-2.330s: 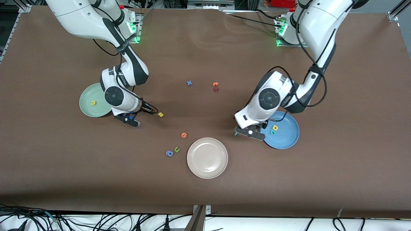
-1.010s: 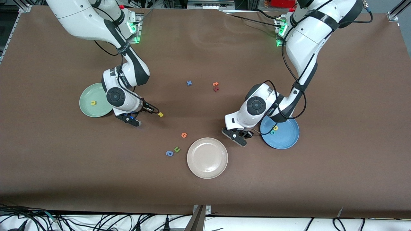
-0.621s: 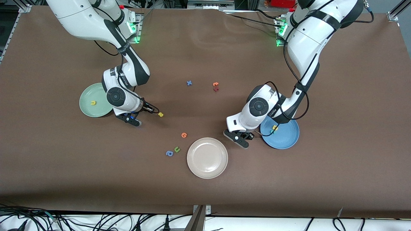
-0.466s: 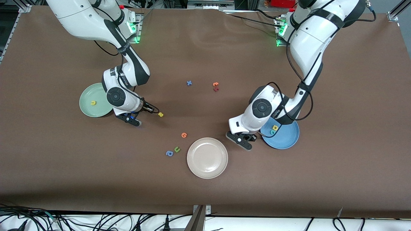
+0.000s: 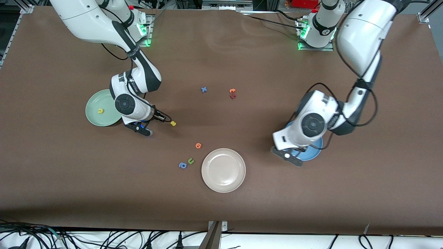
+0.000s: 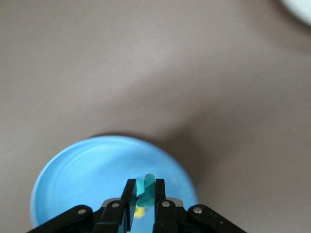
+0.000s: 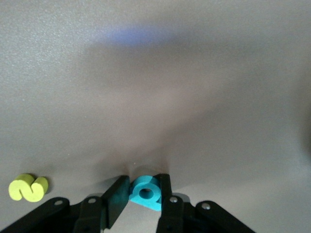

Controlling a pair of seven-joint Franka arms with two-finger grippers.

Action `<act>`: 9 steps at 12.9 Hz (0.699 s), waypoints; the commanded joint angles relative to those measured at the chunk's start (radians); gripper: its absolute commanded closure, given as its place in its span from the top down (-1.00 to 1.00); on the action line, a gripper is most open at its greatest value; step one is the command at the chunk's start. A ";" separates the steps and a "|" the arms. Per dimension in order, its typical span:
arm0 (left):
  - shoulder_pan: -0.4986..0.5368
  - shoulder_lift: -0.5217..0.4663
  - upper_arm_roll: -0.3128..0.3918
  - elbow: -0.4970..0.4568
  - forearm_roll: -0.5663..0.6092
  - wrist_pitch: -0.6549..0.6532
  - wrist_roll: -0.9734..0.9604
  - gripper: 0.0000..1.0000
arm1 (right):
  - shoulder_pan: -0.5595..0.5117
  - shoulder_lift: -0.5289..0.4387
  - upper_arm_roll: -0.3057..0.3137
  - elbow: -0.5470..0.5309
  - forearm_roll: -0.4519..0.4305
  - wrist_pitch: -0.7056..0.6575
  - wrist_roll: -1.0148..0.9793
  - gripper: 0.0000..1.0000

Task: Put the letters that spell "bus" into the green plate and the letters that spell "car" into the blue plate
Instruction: 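Drop teal j on the blue plate while the right gripper carries teal p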

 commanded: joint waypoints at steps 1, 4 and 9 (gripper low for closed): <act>0.040 -0.013 -0.020 -0.042 0.021 -0.042 0.019 0.99 | 0.002 -0.076 -0.005 0.014 -0.002 -0.106 -0.021 -0.60; 0.031 -0.059 -0.023 -0.029 0.019 -0.064 0.013 1.00 | -0.001 -0.123 -0.077 0.086 -0.002 -0.316 -0.163 -0.60; 0.036 -0.266 -0.051 -0.025 -0.019 -0.277 0.002 1.00 | -0.002 -0.140 -0.295 0.034 -0.002 -0.361 -0.547 -0.60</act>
